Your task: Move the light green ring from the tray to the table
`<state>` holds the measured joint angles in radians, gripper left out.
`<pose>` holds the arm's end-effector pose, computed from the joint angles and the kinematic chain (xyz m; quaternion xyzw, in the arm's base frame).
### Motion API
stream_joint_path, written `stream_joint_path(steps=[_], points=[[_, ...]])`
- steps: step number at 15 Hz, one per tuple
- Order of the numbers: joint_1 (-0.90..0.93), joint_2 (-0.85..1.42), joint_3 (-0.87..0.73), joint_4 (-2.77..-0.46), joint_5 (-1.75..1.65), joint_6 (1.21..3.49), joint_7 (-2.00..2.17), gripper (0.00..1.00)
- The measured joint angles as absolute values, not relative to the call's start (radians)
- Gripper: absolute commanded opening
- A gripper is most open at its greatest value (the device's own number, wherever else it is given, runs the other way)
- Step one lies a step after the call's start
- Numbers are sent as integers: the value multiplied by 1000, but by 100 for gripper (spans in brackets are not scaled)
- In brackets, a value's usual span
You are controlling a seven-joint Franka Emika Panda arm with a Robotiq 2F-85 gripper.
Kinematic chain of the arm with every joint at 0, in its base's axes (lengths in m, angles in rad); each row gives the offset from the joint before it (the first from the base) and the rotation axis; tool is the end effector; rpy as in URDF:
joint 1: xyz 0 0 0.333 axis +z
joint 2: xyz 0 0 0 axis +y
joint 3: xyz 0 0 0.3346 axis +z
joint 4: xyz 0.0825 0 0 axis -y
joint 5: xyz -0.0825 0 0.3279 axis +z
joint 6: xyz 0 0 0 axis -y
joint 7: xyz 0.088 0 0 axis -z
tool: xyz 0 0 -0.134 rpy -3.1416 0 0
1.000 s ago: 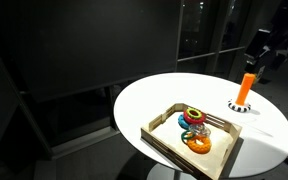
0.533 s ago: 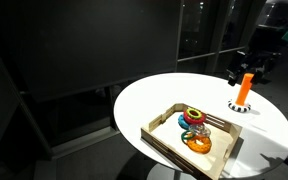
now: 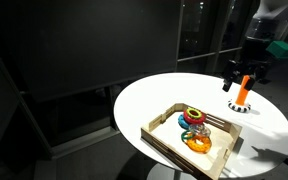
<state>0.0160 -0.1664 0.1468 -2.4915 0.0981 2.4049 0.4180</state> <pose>0.4140 0.0709 0.3849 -0.9857 0.1623 -0.0314 0.0326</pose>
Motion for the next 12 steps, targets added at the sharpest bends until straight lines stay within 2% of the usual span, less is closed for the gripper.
stream_joint_path(steps=[12], points=[[20,-67,147,-2440,98,2402,463,100]])
